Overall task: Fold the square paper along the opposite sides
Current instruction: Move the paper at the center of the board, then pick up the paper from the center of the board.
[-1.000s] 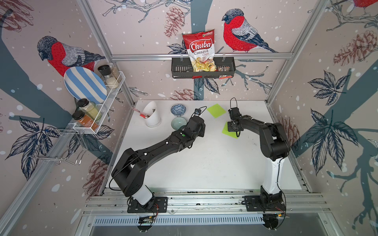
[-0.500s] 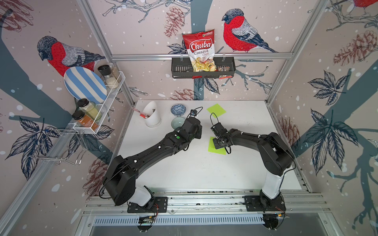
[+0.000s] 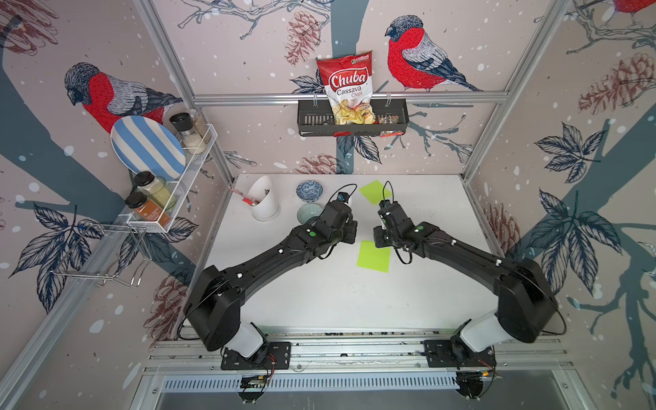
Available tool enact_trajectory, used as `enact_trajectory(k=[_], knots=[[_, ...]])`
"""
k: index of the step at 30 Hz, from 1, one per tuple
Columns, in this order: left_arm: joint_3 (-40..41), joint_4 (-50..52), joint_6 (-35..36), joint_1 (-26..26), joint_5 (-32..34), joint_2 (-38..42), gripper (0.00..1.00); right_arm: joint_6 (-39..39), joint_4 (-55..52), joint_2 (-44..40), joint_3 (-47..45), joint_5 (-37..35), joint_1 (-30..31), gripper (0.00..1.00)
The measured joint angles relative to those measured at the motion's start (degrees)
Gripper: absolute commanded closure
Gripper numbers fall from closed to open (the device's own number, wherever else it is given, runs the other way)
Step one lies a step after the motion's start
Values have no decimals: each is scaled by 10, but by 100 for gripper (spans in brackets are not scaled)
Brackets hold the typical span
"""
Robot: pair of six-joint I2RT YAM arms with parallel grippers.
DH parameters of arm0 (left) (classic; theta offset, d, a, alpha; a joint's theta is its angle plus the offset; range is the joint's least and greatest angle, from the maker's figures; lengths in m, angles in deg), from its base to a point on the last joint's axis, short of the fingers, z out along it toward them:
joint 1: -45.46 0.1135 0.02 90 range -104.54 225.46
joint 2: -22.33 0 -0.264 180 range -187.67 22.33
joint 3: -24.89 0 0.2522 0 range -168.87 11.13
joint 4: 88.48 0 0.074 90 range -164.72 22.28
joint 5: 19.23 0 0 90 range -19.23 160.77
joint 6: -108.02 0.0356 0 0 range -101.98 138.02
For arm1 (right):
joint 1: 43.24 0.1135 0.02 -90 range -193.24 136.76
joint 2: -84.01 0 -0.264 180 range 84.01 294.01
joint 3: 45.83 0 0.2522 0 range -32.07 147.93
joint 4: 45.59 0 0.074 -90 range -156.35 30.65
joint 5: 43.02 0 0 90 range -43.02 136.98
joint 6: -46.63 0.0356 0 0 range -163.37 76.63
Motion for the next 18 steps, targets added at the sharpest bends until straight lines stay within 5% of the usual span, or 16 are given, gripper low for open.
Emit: enact_trajectory(k=[10,18], knots=[[-66,54,-11,0,-127,-174,100,96,27,-81,-167,24,-124,52],[-137,93,5,5,-181,-245,100,126,44,-35,-139,58,-117,55]])
